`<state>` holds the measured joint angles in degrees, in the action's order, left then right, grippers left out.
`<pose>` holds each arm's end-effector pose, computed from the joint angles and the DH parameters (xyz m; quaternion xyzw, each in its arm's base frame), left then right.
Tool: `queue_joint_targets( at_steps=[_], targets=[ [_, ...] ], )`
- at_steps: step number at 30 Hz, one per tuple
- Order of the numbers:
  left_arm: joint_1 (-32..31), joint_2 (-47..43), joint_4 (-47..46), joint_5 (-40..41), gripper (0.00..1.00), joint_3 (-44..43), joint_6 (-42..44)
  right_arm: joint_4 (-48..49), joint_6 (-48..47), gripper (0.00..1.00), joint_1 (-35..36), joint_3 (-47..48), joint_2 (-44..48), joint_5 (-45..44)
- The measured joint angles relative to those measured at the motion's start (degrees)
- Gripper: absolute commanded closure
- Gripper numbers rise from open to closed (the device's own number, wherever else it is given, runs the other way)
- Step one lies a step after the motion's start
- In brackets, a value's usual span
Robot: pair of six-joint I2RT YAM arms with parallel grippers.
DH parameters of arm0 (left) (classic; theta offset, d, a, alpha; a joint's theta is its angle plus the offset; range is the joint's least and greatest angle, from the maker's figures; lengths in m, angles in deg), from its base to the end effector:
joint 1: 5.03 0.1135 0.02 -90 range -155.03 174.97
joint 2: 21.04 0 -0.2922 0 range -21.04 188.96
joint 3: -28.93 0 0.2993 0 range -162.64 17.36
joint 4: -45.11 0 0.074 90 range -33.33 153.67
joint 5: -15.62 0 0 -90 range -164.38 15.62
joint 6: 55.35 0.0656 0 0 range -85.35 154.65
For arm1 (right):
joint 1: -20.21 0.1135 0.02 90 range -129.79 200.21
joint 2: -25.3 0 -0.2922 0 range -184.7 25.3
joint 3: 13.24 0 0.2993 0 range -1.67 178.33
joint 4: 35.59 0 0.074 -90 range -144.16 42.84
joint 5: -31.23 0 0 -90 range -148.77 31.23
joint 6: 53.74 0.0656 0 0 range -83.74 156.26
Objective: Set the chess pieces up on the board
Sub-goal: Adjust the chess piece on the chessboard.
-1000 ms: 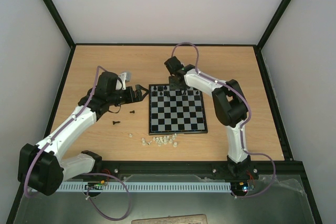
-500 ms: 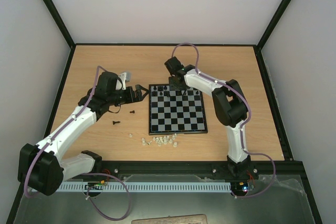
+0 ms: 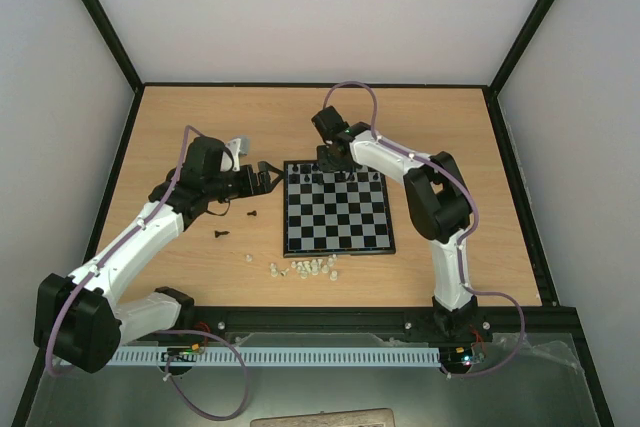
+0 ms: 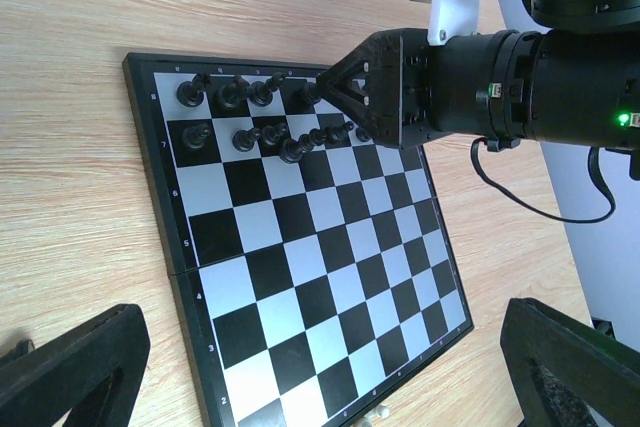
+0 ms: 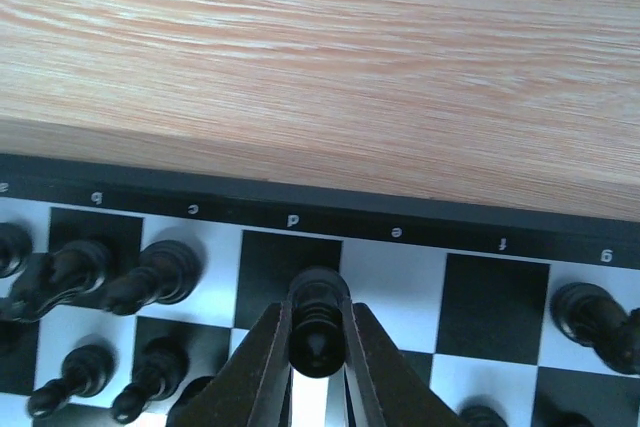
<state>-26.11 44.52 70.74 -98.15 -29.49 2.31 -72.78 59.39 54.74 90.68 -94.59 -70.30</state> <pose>0.2786 -0.1357 0.2698 0.0139 0.8646 -0.3721 0.3374 0.4492 0.2932 0.1738 -0.0622 0.9425 0.0681 0.3214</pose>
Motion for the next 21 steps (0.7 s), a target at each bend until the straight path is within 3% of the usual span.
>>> queue_joint_targets(
  at_steps=[17,21],
  targets=[
    [0.0,0.0,0.0,-0.2,0.01,0.0,0.0,-0.2,-0.7,0.86,1.5,2.6,-1.3,-0.3],
    [0.0,0.0,0.0,-0.2,0.01,0.0,0.0,-0.4,-0.7,0.79,1.5,2.7,-2.0,-0.9]
  ],
)
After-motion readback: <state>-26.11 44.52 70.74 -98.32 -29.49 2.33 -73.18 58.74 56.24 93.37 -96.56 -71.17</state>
